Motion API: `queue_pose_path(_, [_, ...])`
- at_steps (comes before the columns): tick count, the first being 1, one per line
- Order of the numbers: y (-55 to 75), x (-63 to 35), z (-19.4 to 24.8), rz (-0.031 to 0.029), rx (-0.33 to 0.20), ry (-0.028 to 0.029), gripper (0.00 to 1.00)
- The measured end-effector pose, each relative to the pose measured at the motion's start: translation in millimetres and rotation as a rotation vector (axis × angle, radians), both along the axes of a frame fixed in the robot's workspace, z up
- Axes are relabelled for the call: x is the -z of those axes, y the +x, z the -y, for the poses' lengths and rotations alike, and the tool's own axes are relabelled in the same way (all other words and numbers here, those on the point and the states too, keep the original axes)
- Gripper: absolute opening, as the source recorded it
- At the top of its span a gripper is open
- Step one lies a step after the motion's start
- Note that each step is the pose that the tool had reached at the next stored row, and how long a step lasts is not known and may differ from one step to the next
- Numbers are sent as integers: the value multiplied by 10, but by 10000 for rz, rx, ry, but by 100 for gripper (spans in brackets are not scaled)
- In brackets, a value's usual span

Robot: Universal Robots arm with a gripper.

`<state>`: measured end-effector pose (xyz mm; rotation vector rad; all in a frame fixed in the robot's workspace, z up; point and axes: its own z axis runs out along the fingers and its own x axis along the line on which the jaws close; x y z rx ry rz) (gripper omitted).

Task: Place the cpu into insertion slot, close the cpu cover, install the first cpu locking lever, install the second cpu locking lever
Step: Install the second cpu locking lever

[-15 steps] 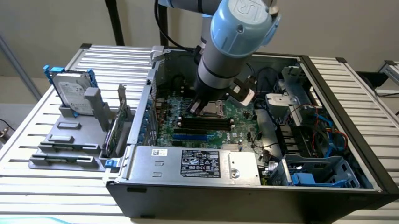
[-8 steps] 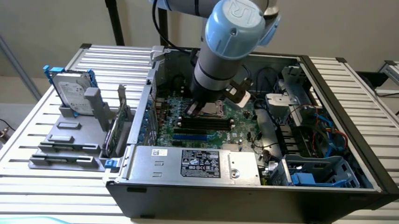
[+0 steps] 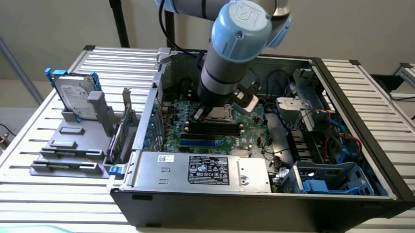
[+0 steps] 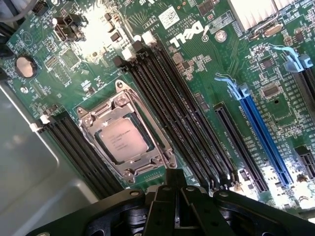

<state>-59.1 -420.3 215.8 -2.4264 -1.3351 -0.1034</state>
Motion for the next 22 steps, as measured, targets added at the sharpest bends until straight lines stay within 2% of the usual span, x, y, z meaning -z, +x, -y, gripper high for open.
queue_pose_path(15, [-70,153,-80,47,0,-338,11])
queue_pose_path(22, [-80,173,-132,49,0,-410,11])
